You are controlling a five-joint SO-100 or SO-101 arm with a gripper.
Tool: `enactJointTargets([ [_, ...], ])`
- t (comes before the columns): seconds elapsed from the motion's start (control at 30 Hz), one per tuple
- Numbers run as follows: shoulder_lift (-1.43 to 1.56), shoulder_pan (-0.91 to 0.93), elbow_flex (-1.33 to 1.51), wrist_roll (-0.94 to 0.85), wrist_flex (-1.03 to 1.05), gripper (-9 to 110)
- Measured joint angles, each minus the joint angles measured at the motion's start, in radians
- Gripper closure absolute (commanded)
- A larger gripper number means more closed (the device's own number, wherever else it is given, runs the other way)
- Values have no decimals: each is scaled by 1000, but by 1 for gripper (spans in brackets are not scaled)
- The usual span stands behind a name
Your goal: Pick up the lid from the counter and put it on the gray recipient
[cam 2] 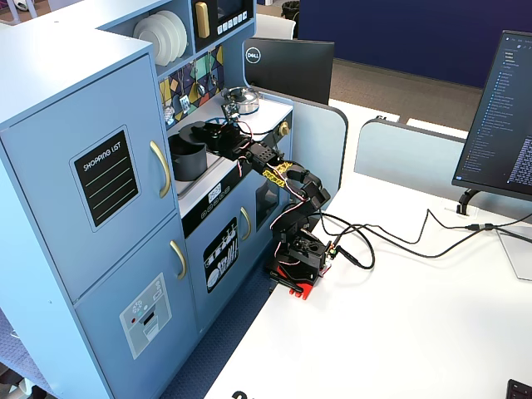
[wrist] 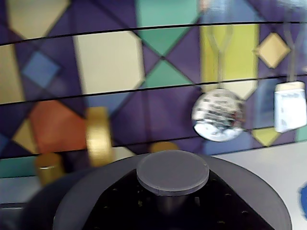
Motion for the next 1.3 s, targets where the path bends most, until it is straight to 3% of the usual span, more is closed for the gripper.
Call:
enactJointTargets([
  [0.47, -150, -64, -112, 0, 2, 102],
  [1.3, -152, -104, -15, -32, -64, 102],
])
